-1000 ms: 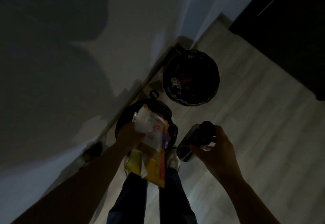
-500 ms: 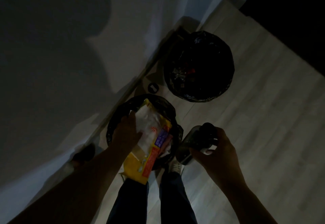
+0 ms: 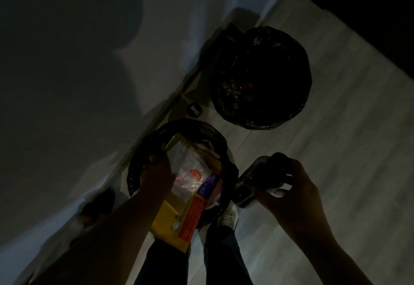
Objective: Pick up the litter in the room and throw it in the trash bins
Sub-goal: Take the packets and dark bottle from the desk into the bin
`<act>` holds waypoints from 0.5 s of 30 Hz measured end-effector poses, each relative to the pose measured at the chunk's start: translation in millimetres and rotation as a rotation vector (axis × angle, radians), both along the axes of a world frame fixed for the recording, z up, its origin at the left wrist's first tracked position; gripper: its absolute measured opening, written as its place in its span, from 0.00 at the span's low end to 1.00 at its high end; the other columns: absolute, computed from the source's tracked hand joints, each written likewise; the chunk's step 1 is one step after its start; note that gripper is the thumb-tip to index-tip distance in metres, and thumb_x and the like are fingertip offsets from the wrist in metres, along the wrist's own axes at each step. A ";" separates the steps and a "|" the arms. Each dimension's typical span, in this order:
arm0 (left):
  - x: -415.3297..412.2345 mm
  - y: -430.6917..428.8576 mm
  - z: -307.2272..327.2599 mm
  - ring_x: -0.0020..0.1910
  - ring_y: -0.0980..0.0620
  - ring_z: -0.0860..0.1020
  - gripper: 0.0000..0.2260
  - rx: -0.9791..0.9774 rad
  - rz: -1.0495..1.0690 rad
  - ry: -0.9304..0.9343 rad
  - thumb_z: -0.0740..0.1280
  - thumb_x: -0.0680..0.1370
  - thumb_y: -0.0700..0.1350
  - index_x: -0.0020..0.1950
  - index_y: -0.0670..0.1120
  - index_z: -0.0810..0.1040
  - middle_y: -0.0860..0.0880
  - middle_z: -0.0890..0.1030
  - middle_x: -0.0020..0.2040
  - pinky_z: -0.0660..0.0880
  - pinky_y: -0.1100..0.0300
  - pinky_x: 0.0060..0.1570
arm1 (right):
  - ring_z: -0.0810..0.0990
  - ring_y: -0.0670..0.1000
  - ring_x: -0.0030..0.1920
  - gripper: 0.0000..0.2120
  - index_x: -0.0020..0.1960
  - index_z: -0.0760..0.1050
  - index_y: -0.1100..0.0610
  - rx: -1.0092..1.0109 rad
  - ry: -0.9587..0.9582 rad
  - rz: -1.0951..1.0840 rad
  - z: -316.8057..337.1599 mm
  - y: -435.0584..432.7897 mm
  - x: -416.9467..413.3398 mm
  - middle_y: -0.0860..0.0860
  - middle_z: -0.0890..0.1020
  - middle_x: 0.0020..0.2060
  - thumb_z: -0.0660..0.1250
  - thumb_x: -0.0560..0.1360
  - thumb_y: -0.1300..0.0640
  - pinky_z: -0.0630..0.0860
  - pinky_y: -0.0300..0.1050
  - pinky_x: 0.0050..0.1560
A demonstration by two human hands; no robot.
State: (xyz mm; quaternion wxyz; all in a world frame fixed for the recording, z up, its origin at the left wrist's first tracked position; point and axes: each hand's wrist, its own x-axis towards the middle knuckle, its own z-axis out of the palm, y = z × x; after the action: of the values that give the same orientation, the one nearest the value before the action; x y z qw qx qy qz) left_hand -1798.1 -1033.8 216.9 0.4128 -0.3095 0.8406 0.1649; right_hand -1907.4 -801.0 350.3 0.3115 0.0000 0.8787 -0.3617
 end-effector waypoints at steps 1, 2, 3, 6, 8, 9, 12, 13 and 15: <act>1.0 -0.9 -4.2 0.69 0.39 0.67 0.38 -0.011 -0.003 0.004 0.61 0.78 0.58 0.77 0.40 0.45 0.36 0.58 0.73 0.72 0.51 0.64 | 0.79 0.42 0.49 0.32 0.62 0.68 0.47 -0.002 0.016 0.004 -2.5 0.1 -0.4 0.41 0.76 0.53 0.79 0.63 0.56 0.78 0.37 0.48; 2.1 -1.4 -7.6 0.68 0.39 0.67 0.37 -0.019 -0.009 0.007 0.61 0.78 0.59 0.77 0.41 0.46 0.36 0.59 0.72 0.72 0.51 0.63 | 0.79 0.42 0.50 0.32 0.62 0.68 0.47 -0.003 0.028 0.010 -5.1 0.4 -1.1 0.41 0.76 0.53 0.79 0.63 0.57 0.78 0.37 0.48; 3.2 -1.5 -9.0 0.67 0.39 0.67 0.37 -0.022 -0.007 0.002 0.60 0.78 0.59 0.77 0.41 0.47 0.36 0.59 0.71 0.72 0.52 0.63 | 0.79 0.42 0.50 0.33 0.63 0.68 0.47 -0.004 0.034 0.012 -7.5 1.1 -1.8 0.41 0.76 0.54 0.79 0.63 0.57 0.78 0.37 0.48; 6.6 1.0 -15.9 0.64 0.41 0.68 0.35 -0.102 -0.072 -0.002 0.60 0.79 0.58 0.76 0.41 0.50 0.38 0.64 0.68 0.72 0.53 0.58 | 0.79 0.45 0.53 0.33 0.64 0.69 0.51 -0.013 0.058 0.022 -12.3 2.8 -4.5 0.45 0.77 0.56 0.79 0.63 0.57 0.79 0.40 0.50; 1.1 3.2 -16.1 0.61 0.44 0.70 0.34 -0.200 -0.194 -0.027 0.60 0.78 0.59 0.75 0.39 0.53 0.41 0.67 0.65 0.74 0.54 0.53 | 0.79 0.46 0.54 0.33 0.63 0.69 0.50 -0.015 0.081 0.032 -13.5 2.9 -6.9 0.44 0.77 0.56 0.79 0.62 0.57 0.79 0.41 0.50; -3.4 4.1 -15.3 0.61 0.44 0.70 0.35 -0.224 -0.232 -0.039 0.61 0.78 0.59 0.75 0.39 0.52 0.42 0.67 0.65 0.74 0.54 0.53 | 0.79 0.46 0.54 0.33 0.63 0.69 0.50 -0.019 0.091 0.038 -13.9 2.5 -8.9 0.44 0.77 0.55 0.78 0.62 0.56 0.79 0.41 0.50; -19.7 6.3 -11.7 0.65 0.42 0.67 0.38 -0.183 -0.227 -0.081 0.63 0.77 0.57 0.75 0.38 0.49 0.39 0.63 0.68 0.72 0.53 0.58 | 0.79 0.46 0.54 0.34 0.65 0.68 0.50 -0.024 0.094 0.037 -13.8 0.5 -18.3 0.42 0.75 0.56 0.77 0.62 0.55 0.79 0.42 0.51; -24.9 6.9 -6.2 0.65 0.42 0.67 0.37 -0.174 -0.201 -0.080 0.64 0.78 0.56 0.75 0.38 0.49 0.39 0.62 0.69 0.71 0.53 0.59 | 0.79 0.45 0.54 0.33 0.65 0.68 0.48 -0.032 0.097 0.023 -12.4 -0.9 -22.8 0.42 0.75 0.56 0.77 0.63 0.55 0.78 0.42 0.52; -33.5 7.3 8.0 0.68 0.41 0.65 0.34 -0.133 -0.152 -0.052 0.63 0.79 0.51 0.75 0.38 0.49 0.39 0.61 0.71 0.68 0.52 0.64 | 0.78 0.43 0.53 0.32 0.63 0.67 0.45 -0.047 0.124 -0.008 -7.8 -6.1 -34.2 0.41 0.74 0.56 0.77 0.64 0.54 0.78 0.40 0.51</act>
State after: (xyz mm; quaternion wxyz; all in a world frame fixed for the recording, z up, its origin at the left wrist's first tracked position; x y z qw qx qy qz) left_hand -1831.7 -1026.5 224.9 0.4245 -0.2757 0.8597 0.0690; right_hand -1941.6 -807.1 342.5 0.2548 -0.0262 0.8875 -0.3830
